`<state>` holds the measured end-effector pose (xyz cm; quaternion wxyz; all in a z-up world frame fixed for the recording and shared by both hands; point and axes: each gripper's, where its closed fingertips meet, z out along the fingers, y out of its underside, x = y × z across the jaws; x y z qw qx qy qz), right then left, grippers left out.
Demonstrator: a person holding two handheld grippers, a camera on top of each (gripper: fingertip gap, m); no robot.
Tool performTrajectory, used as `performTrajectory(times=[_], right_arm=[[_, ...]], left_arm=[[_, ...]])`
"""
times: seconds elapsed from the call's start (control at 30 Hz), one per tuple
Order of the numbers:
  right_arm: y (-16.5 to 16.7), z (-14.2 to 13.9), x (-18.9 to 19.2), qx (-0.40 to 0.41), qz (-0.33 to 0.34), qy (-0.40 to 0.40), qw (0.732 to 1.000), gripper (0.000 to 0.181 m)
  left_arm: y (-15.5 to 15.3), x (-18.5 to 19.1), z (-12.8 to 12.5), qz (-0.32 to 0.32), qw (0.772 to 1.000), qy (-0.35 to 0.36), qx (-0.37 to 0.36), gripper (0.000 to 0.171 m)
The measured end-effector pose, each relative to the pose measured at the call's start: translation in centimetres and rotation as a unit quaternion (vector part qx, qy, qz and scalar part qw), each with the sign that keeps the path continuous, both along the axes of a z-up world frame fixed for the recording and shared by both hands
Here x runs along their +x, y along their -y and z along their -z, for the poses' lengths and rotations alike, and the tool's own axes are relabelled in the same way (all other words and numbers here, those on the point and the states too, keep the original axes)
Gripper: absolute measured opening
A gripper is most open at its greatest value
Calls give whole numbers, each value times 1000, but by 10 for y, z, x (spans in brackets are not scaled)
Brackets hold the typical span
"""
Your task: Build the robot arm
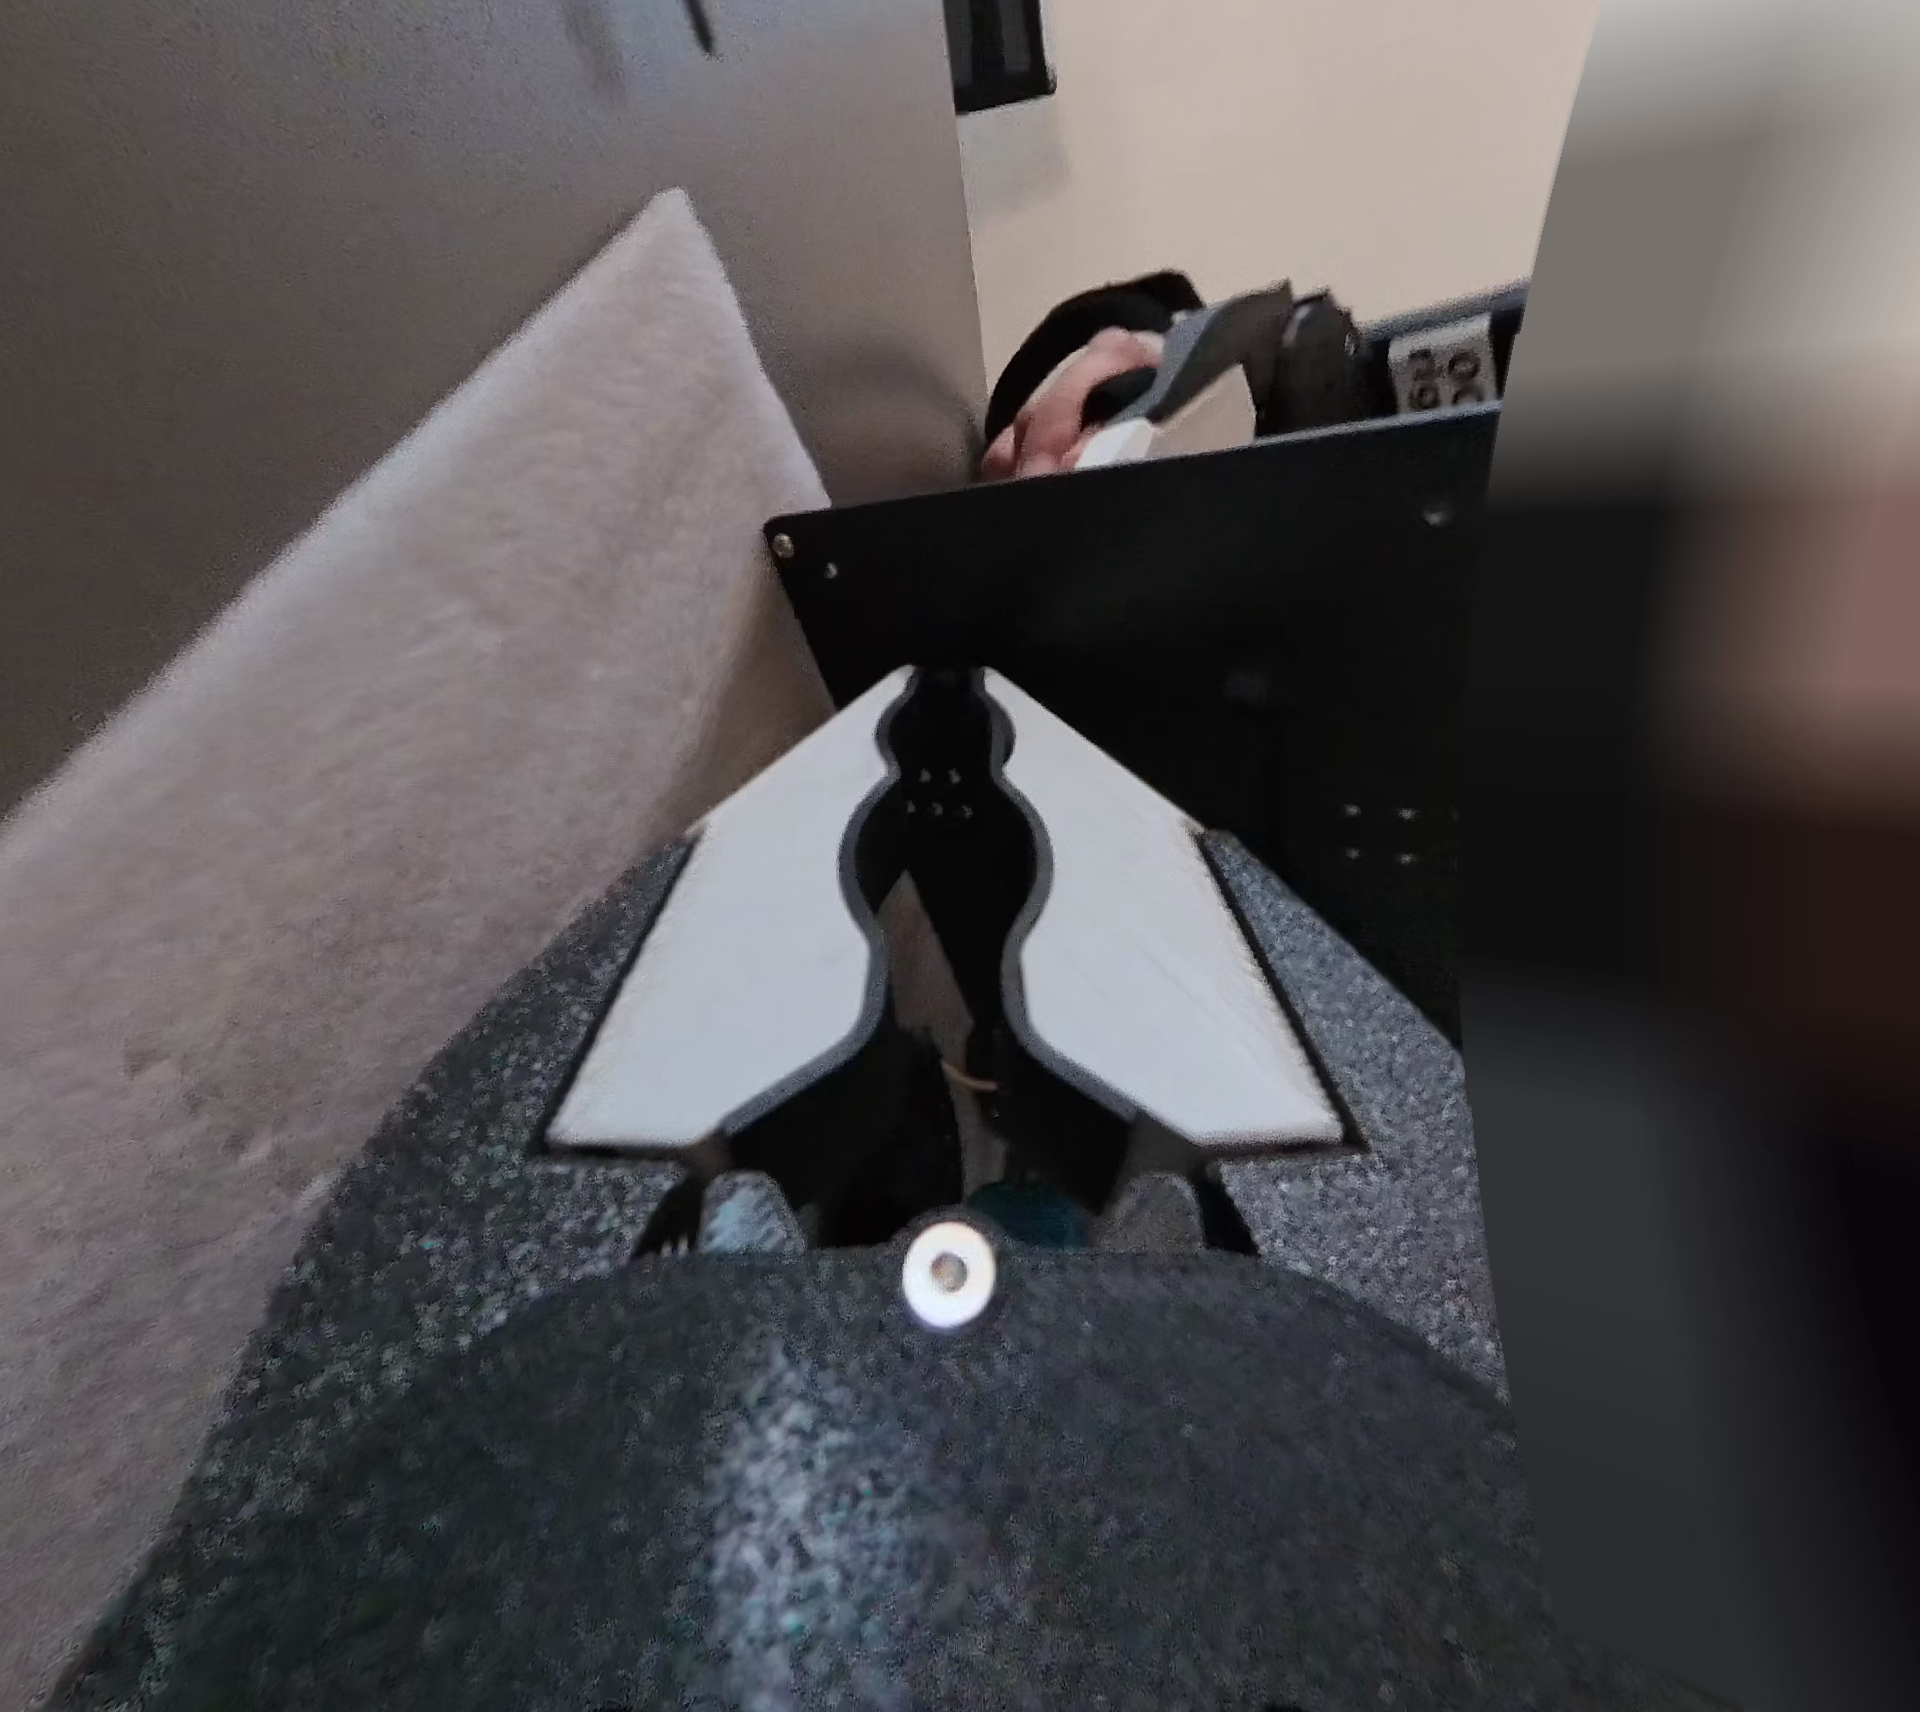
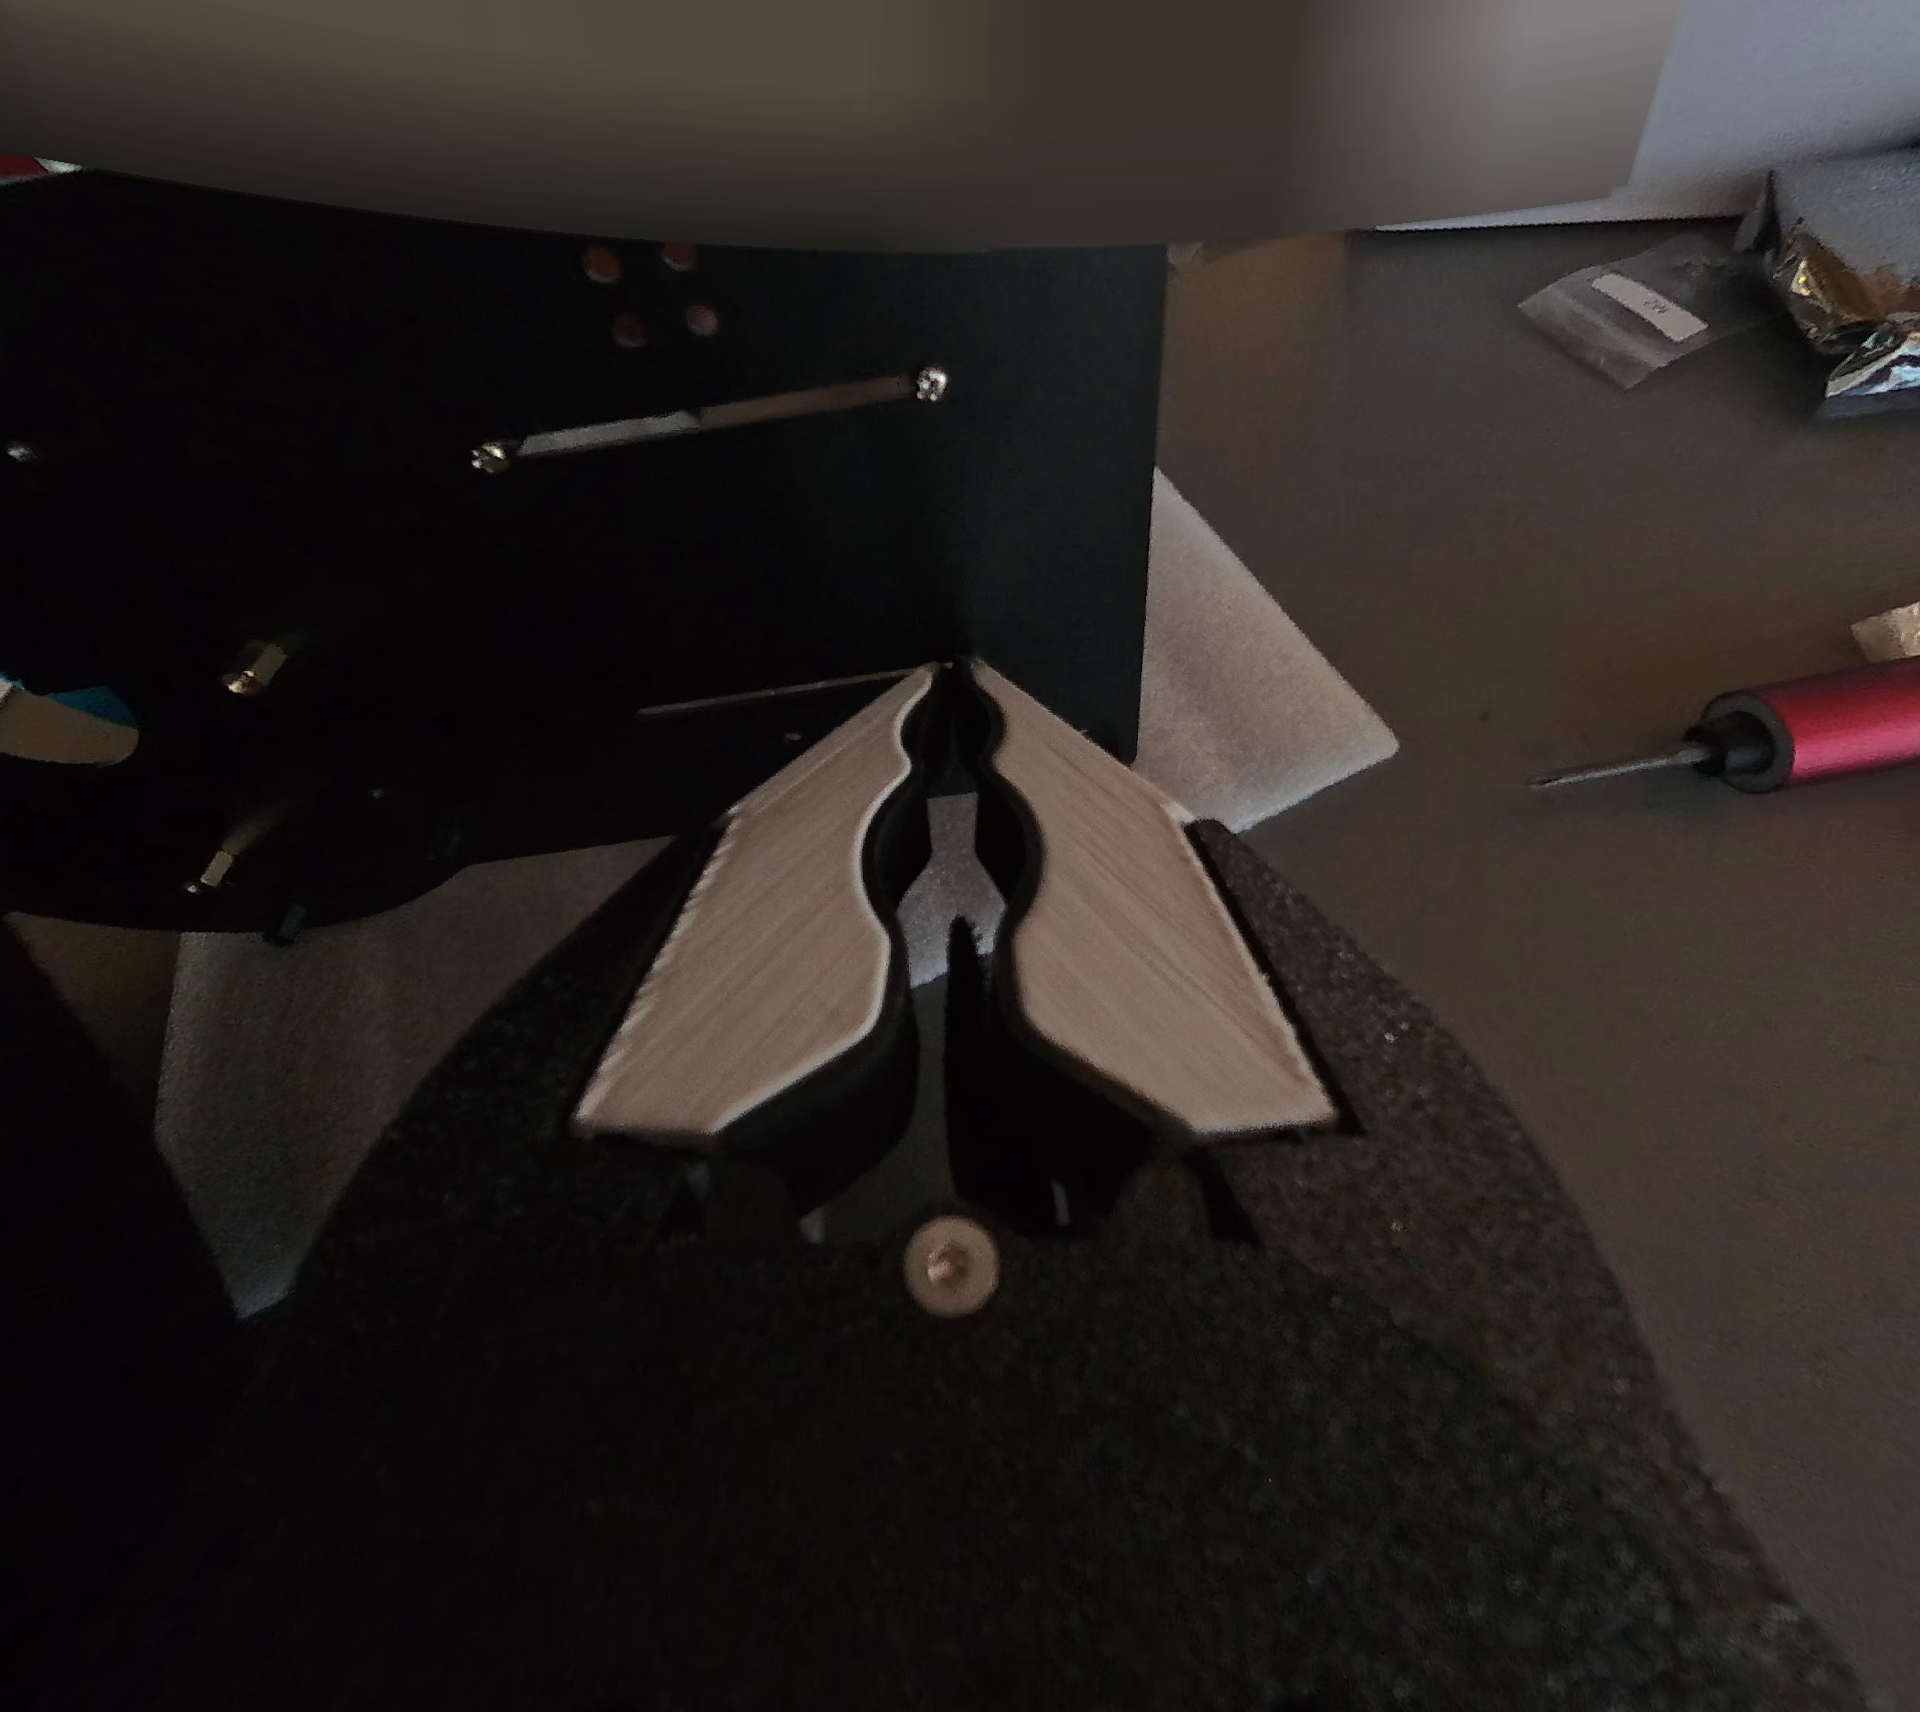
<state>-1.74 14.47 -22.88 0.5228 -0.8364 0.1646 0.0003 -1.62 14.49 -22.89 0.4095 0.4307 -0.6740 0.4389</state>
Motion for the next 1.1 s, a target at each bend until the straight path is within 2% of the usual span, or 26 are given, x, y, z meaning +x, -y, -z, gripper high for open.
performTrajectory(times=[0.07, 0.13, 0.2, 0.3, 0.43, 0.5, 0.57, 0.6, 0.63, 0.67, 0.7, 0.73, 0.77, 0.8, 0.87, 0.93, 1.0, 1.03, 1.07, 1.1], right_arm=[[0, 0, 0, -2, 0, 3, 1000, 0], [-1, 0, 0, -2, 1, 2, 1000, 0], [-1, 0, 1, -3, 1, 3, 1000, 0], [-1, -1, 1, -1, 2, 2, 1000, 0], [-2, -1, 1, 1, 2, 3, 1000, 0], [-2, -2, 1, 2, 1, 2, 1000, 0], [-2, -2, 1, 2, 0, 1, 1000, 0], [-2, -2, 1, 2, 0, 1, 1000, 0], [-2, -2, 1, 2, 0, 1, 1000, 0], [-2, -2, 1, 1, 1, 3, 1000, 0], [-2, -2, 1, 0, 1, 4, 1000, 0], [-2, -2, 1, 0, 1, 7, 1000, 0], [-2, -2, 1, 0, 2, 8, 1000, 0], [-2, -1, 1, -1, 3, 10, 1000, 0], [-2, -1, 2, -1, 4, 10, 1000, 0], [-2, -1, 2, 0, 5, 10, 1000, 0], [-2, -1, 2, -1, 6, 13, 1000, 0], [-2, -1, 2, -1, 6, 13, 1000, 0], [-2, -1, 2, 0, 7, 12, 1000, 0], [-2, -1, 2, 0, 7, 11, 1000, 0]], left_arm=[[-1, -2, 1, 37, 995, 87, 17, 6], [-2, -4, 2, 83, 981, 170, 38, 5], [-3, -6, 5, 132, 952, 269, 63, 4], [-4, -6, 10, 184, 888, 411, 89, 4], [-3, -1, 14, 194, 790, 571, 110, 4], [-3, 3, 15, 204, 706, 665, 133, 4], [-3, 6, 14, 222, 607, 747, 155, 4], [-3, 7, 14, 228, 569, 774, 160, 4], [-3, 7, 13, 229, 547, 789, 160, 4], [-2, 8, 13, 226, 539, 795, 159, 4], [-2, 8, 13, 221, 544, 794, 158, 4], [-2, 7, 13, 215, 560, 784, 157, 5], [-3, 7, 13, 211, 586, 766, 157, 5], [-3, 6, 14, 209, 621, 739, 156, 5], [-8, 5, 16, 203, 708, 658, 154, 5], [-15, 3, 21, 190, 814, 527, 153, 14], [-16, 3, 15, 130, 922, 345, 116, 18], [-14, 2, 7, 101, 961, 246, 77, 19], [-12, 3, 1, 72, 983, 163, 46, 20], [-10, 2, -3, 55, 993, 103, 20, 21]])
